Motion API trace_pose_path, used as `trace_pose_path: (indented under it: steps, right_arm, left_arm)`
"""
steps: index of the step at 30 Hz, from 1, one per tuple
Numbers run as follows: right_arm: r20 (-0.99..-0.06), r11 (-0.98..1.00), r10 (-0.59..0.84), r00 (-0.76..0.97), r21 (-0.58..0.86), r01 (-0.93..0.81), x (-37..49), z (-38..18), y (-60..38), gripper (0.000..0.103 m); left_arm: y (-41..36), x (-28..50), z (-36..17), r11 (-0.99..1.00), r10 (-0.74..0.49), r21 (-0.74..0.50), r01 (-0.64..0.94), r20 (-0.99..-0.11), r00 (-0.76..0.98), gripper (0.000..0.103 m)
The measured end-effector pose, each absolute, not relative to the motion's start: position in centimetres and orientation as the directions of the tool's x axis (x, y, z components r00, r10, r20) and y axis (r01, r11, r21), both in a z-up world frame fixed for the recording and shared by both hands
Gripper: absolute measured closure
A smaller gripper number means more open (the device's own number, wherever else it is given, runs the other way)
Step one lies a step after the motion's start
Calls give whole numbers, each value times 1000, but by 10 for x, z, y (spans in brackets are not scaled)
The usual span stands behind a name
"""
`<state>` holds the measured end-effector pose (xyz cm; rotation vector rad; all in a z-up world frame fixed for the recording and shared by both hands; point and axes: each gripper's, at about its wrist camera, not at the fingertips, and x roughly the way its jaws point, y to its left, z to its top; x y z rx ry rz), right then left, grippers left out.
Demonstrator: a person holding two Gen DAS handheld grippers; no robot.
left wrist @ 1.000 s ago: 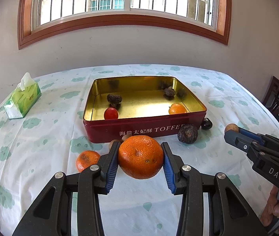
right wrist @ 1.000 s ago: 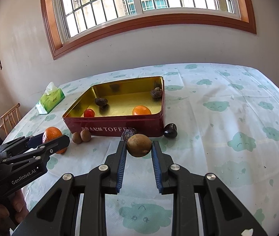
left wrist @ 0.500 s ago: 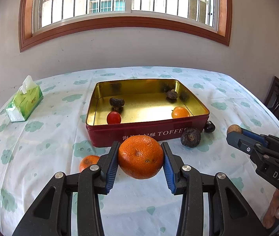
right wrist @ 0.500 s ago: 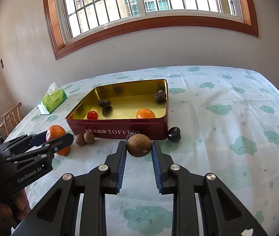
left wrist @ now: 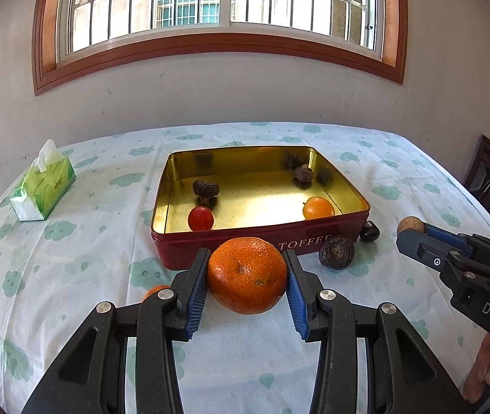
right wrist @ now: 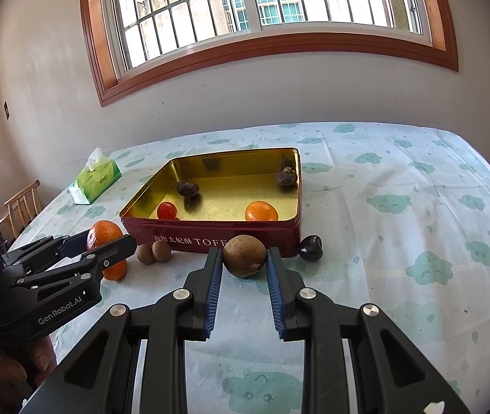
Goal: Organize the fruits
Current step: 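Carry the tangerine and kiwi over the red tin with both tools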
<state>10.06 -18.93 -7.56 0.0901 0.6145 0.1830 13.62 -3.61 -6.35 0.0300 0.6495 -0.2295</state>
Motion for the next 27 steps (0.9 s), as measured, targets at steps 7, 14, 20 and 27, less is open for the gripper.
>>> trace_pose_path:
  steps: [7,14,20,27]
  right_arm:
    - [-558,979,202,805,135,-152,106,-72,-186,79]
    - [-556,979,205,806,133,-157,112,-70,-183,79]
    - [-555,978,206,806,130,-161,116,-69,-180,79]
    - [-556,978,208,805,130,-163,119,-68,-179,79]
  left_arm:
    - [-34,143,-60,975,-203,-48,218,-595,778,61]
    - [-34,151,-58,975,-204,-49,218,-591,781,60]
    - [-32,156,-55,975,-205,-51,217,-585,785,61]
    - [-33,162,-53,975,-204,-48,217,-582,787,61]
